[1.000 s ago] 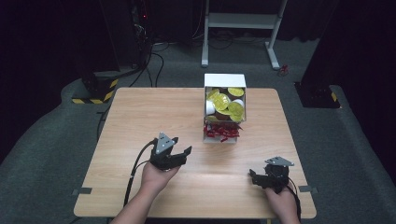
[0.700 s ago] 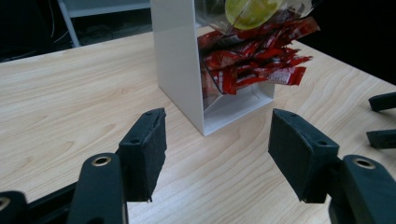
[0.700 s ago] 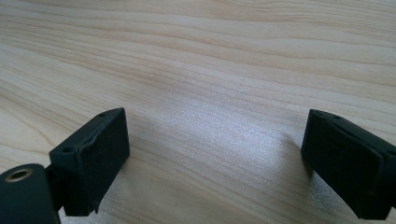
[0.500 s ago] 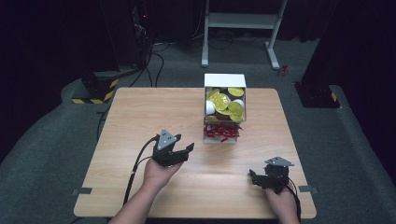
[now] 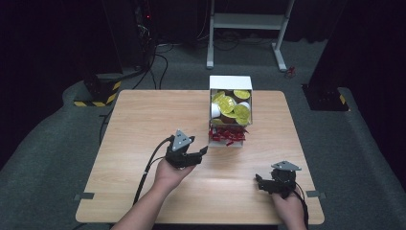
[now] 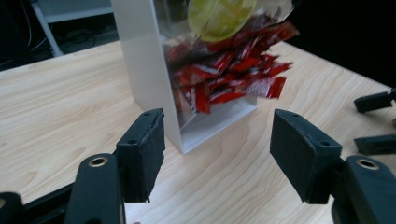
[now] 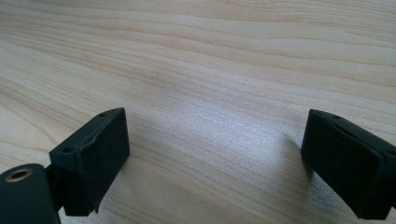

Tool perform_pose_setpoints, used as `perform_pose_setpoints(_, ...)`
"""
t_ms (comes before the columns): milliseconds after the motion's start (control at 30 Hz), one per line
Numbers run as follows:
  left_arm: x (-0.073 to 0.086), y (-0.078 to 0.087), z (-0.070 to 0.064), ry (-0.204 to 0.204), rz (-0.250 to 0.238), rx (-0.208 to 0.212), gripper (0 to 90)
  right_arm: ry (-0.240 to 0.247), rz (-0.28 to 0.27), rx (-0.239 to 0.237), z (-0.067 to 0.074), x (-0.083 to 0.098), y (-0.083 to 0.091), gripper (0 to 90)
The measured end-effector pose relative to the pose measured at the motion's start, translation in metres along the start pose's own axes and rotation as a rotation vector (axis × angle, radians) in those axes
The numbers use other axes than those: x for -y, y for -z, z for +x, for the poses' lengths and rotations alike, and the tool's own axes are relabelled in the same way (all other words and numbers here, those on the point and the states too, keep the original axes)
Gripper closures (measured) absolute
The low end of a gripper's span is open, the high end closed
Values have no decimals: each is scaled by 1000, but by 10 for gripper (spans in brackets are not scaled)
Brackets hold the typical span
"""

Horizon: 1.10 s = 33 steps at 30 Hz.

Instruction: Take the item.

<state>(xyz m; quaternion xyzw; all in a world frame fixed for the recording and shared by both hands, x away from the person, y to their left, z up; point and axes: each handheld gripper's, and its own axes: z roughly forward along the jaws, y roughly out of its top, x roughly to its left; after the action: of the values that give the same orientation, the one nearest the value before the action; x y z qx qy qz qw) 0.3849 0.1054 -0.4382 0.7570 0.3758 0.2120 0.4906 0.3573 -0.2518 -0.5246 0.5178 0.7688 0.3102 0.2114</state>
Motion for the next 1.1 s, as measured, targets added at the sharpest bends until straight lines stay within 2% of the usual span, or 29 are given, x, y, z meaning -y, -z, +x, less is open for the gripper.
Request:
perform_pose_setpoints(200,-5,-7,-4,0,9,-5,335,-1,0,-2,0,0,0,77)
perform_pose_setpoints(433,-13,-21,-9,-46,26,-31,355,19,-2,-7,0,0,0,77)
perform_pose_setpoints(567,-18,-29,-12,-63,20,-40,436,17,-2,-9,0,0,0,78)
perform_pose_setpoints(667,-19,-33,-10,-56,1,-44,451,10,-1,-9,0,0,1,78)
perform_pose_setpoints(867,-16,-44,-6,-41,14,-38,466,16,-2,-12,0,1,1,78)
perform_pose_setpoints(967,-16,-51,-5,-67,25,-28,455,19,-1,-13,0,1,1,78)
perform_pose_setpoints(1100,-19,-56,-5,-82,19,-48,467,17,0,-15,1,1,1,78)
